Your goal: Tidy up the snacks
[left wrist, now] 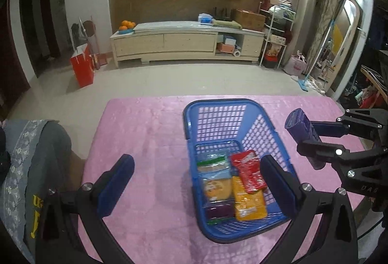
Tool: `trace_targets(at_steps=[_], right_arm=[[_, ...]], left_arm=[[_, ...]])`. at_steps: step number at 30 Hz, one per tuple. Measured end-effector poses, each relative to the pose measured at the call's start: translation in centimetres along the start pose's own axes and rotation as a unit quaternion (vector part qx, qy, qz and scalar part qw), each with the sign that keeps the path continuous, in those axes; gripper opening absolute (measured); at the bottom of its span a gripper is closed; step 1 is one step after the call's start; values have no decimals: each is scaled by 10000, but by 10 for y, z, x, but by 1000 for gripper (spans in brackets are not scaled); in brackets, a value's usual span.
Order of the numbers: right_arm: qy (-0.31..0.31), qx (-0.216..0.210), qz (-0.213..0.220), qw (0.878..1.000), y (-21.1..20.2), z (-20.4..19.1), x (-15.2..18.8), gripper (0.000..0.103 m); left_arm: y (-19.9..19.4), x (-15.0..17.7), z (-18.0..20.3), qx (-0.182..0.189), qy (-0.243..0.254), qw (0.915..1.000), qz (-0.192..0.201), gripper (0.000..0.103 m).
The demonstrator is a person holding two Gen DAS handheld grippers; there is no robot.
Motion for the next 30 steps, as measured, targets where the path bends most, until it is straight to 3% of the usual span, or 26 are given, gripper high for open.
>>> trace_targets(at_steps=[12,18,20,22,23,24,30], right_arm=[[-68,-82,-592,9982,74,3,16,37],[-275,109,-766,9966,97,4,23,38],[-293,78,-904,9954,103,2,25,41],[-313,135,-939,9950,103,2,28,55],[-269,109,-936,9952,102,2,29,71],[-212,90,-924,9955,101,3,29,77],[31,159,-637,9978,71,9,20,79]], left_arm=[[41,26,-35,-154,-221,9989,-381,102],[53,35,-41,-258,-256,9982,-471,102],[55,37,-43,-242,-257,9981,-498,102],[55,38,-41,-233,-215,9981,-520,102],[55,37,-40,-250,-197,9981,-520,102],[54,36,-41,-259,-187,9981,-520,102],[44,31,-36,-209,-173,9987,-435,102]])
Point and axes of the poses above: each gripper's, at about its wrist camera, not at the fingertips, and y roughly the way its jaws point, z to its right, x to its underside, the point moved 5 cm from there along y, roughly the way its jaws point, and after that the axes turned 15 degrees about z, right-handed, at the moved point
